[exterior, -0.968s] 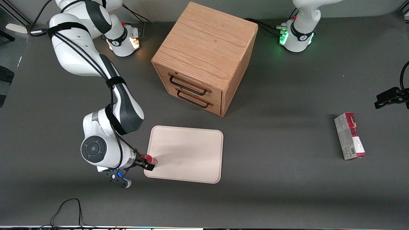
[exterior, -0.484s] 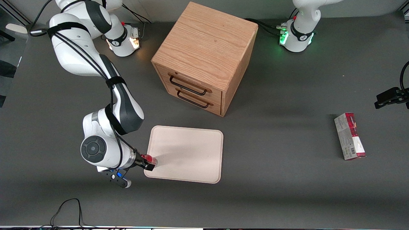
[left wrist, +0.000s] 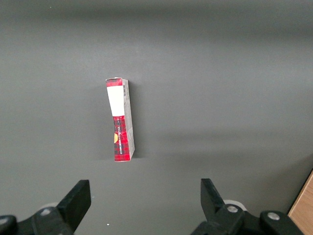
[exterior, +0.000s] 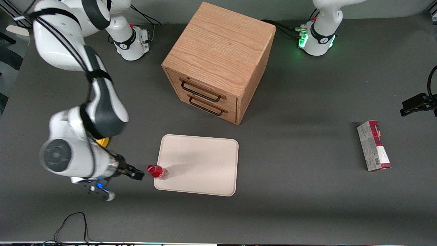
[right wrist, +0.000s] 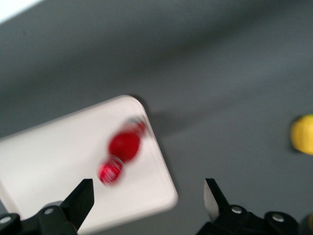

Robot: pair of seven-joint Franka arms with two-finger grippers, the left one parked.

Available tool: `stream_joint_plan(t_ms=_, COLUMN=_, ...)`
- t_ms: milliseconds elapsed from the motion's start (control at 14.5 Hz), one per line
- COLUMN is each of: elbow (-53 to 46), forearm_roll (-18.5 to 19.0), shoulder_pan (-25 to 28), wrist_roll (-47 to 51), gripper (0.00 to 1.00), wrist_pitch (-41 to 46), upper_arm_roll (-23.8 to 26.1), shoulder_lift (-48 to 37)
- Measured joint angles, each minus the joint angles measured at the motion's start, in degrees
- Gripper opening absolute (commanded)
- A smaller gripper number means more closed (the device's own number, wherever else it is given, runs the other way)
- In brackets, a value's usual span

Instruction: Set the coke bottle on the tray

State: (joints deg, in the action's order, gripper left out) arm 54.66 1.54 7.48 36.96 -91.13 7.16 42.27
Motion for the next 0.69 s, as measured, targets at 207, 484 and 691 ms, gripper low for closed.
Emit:
stream_joint_plan(t_ms=207, elbow=3.4, forearm_roll=-1.0, shoulder_pan=-3.5, wrist_roll=-10.2, gripper=1.00, wrist_pitch=6.1, upper_arm_roll=-0.9, shoulder_lift=-7.5)
stream_joint_plan(t_ms=484, elbow=18.3, forearm_roll=-1.1, shoulder_pan=-4.1, wrist_roll=-20.7, gripper=1.00, wrist_pitch=5.5, upper_arm_roll=-4.1, shoulder_lift=-20.8)
stream_joint_plan(t_ms=691, elbow=32.6, forearm_roll=-0.9, shoulder_pan=-4.0, wrist_roll=-24.0, gripper=1.00, wrist_pitch=0.3, upper_arm_roll=-4.5, shoulder_lift=-32.3)
